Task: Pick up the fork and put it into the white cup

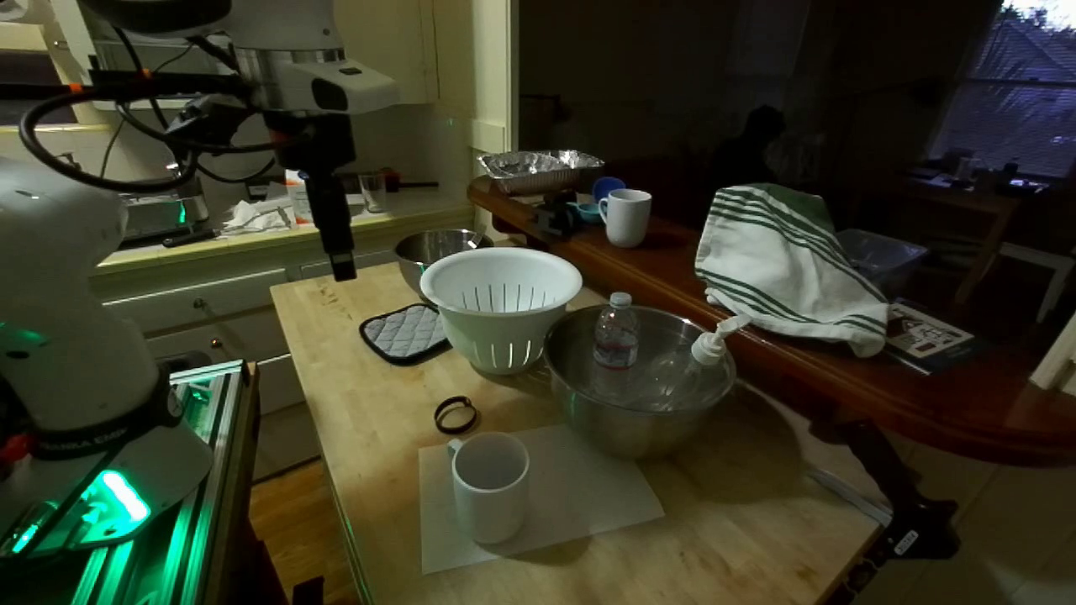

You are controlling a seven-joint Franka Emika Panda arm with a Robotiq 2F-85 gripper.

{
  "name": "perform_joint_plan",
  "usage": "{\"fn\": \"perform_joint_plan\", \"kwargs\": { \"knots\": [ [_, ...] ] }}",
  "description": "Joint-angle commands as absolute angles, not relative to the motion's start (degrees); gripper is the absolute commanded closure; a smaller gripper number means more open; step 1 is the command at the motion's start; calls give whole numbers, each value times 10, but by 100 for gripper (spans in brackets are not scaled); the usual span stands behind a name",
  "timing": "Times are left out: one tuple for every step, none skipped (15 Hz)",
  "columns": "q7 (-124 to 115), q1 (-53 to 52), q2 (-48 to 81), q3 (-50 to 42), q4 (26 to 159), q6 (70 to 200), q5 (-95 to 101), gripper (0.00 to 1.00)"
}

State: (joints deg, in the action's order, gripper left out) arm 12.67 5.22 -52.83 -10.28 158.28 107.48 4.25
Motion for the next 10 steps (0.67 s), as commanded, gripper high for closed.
{"fn": "perform_joint_plan", "kwargs": {
  "knots": [
    [126,52,-528,-103,1582,1074,43,0],
    [126,52,-528,-103,1582,1074,43,0],
    [126,52,-528,-103,1582,1074,43,0],
    [126,52,-528,-103,1582,1074,43,0],
    [126,52,-528,-103,1582,1074,43,0],
    [126,52,-528,-103,1582,1074,43,0],
    [126,52,-528,-103,1582,1074,43,0],
    [131,43,-525,-98,1579,1082,43,0],
    [124,32,-514,-81,1573,1094,42,0],
    [119,12,-504,-62,1568,1104,35,0]
  ]
}}
